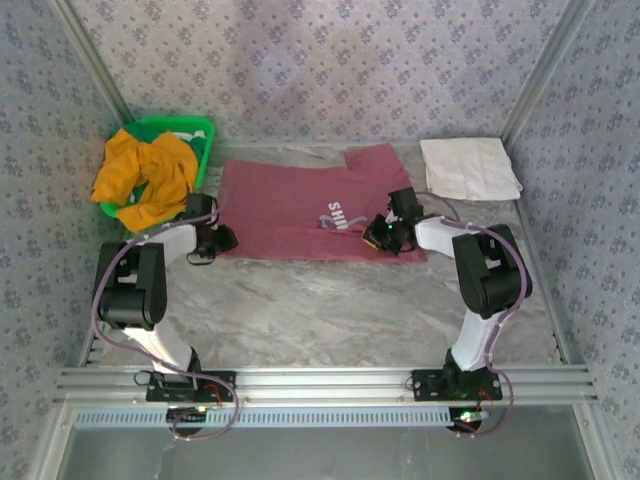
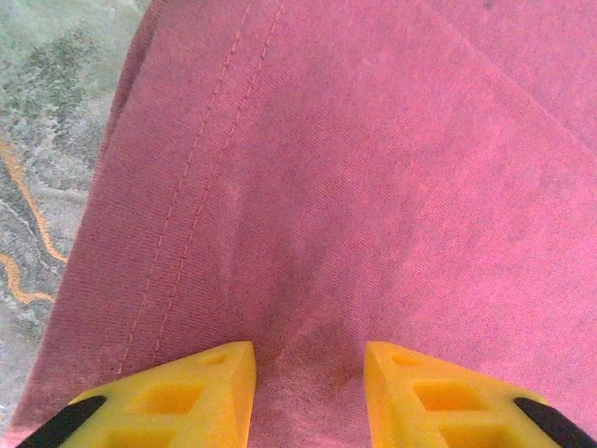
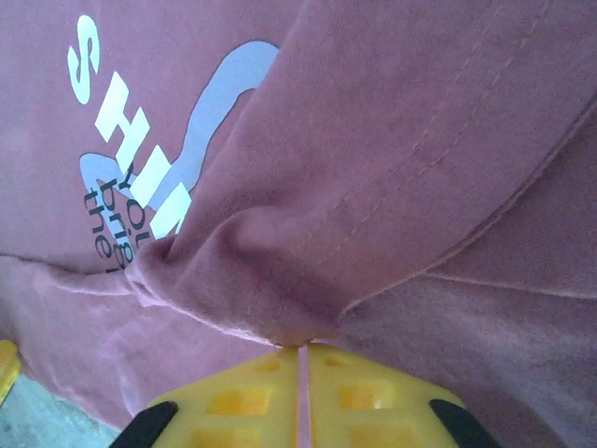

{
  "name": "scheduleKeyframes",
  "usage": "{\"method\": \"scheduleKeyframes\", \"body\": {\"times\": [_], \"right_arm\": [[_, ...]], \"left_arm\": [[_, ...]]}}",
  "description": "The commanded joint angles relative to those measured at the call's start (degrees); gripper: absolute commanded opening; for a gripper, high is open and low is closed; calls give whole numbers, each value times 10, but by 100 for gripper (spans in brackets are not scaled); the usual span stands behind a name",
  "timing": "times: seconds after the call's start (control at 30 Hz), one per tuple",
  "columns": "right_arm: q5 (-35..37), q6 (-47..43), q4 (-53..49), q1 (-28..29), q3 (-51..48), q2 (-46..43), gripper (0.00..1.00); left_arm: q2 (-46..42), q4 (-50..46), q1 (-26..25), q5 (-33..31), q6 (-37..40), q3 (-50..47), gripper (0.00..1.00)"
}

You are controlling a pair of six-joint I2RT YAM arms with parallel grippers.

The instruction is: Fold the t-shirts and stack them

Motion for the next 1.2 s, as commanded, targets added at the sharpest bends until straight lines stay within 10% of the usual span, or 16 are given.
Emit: {"method": "scheduleKeyframes", "body": {"times": [0.0, 0.5, 1.17], "right_arm": [[37, -27, -23, 9, 29, 3, 10], [116, -187, -174, -3, 204, 69, 0], [48, -260, -175, -9, 337, 126, 0]], "left_arm": [[-14, -23, -2, 0, 0, -10, 36], [-15, -22, -2, -1, -1, -8, 36], [-28, -26, -2, -12, -1, -6, 36]]}}
